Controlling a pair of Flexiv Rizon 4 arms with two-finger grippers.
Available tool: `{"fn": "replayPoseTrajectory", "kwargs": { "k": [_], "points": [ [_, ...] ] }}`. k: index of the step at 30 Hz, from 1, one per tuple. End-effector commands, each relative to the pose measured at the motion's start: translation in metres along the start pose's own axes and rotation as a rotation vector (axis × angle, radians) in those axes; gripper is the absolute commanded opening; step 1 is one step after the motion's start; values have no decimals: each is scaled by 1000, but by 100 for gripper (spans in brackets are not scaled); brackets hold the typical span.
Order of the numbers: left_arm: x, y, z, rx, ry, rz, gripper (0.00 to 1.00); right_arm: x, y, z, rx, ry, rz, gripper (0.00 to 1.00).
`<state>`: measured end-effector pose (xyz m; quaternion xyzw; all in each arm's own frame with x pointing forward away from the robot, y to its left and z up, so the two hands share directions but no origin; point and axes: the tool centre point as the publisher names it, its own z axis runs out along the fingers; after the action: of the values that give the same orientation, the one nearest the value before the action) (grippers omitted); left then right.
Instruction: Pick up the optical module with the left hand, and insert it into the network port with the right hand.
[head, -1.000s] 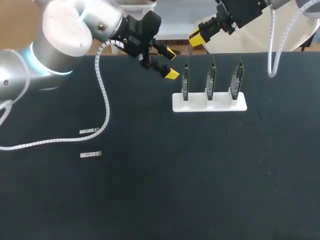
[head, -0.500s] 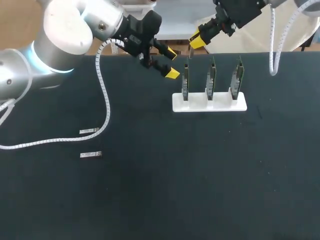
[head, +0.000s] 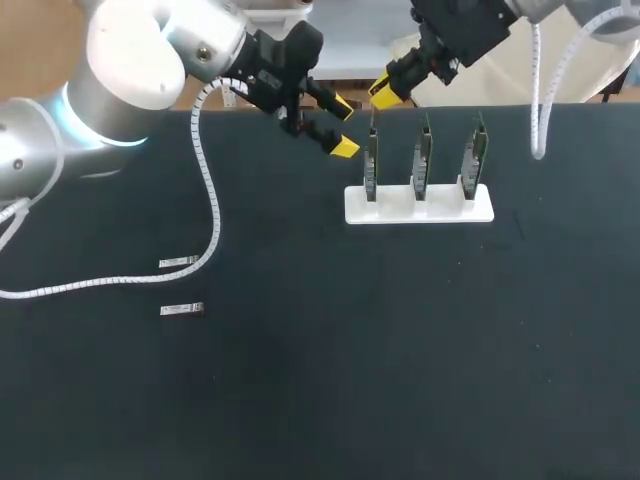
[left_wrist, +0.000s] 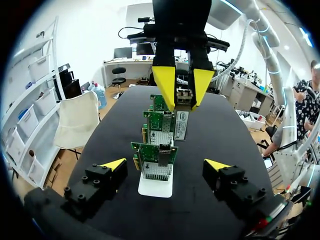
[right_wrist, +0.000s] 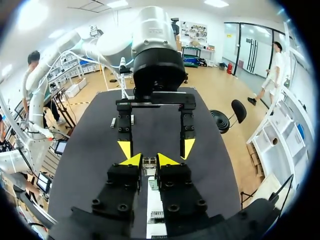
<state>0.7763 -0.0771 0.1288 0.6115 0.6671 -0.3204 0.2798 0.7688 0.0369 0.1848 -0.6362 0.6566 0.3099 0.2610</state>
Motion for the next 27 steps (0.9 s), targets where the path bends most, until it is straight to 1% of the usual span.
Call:
{"fn": "replayPoseTrajectory", "kwargs": {
  "k": [1,11,16,27],
  "points": [
    [-1,1,0,3,5,0,100,-1,2,3,6,9,-4,0],
    [-1,1,0,3,5,0,100,-1,0,6,11,47,-32,0],
    [-1,1,0,3,5,0,100,-2,-4,3,13,50,-34,0],
    [-1,1,0,3,5,0,100,3,-11,7,11,54,-18,0]
  ]
}}
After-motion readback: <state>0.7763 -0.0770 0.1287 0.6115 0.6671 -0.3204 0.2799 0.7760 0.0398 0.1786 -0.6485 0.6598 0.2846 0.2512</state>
